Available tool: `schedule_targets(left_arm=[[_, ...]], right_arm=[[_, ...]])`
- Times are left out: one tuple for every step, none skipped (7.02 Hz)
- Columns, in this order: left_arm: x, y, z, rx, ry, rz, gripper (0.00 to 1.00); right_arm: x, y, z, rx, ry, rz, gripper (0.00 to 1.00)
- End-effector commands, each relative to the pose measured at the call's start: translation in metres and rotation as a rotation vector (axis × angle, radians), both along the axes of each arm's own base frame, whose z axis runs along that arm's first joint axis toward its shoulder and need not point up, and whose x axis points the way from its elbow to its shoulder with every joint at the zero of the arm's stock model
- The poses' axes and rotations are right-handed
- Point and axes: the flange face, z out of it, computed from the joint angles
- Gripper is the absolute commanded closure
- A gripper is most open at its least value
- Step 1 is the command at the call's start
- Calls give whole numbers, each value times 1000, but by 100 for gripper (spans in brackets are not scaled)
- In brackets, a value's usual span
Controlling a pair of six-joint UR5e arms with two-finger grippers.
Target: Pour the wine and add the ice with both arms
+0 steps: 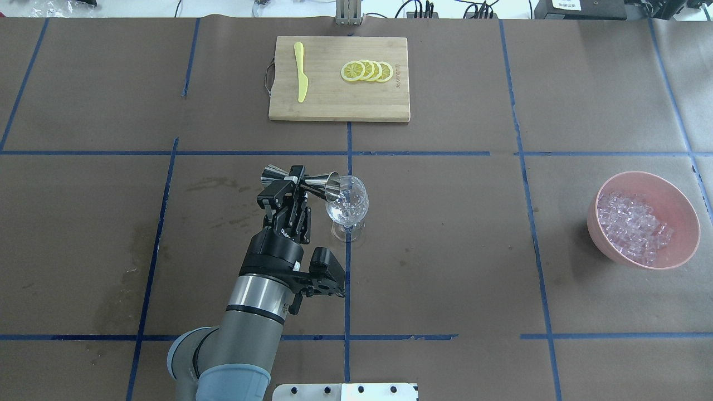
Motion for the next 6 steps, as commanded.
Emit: schedule_targets(left_arm=[[-1,-1,-6,25,-88,-5,100],[-2,-2,-6,31,-118,-23,100],[-4,-2,-9,43,-173,-42,100],[-4,-2,-9,47,-193,-44,100],[-5,-4,-9,57,-239,-48,100],[-6,-4,-11,62,-271,-63,100]], right_arm=[[0,0,0,2,0,0,0],[0,0,0,-1,0,1,0],[0,0,0,0,0,0,0],[0,0,0,-2,0,1,0],[0,0,0,-2,0,1,0],[0,1,1,-4,0,1,0]])
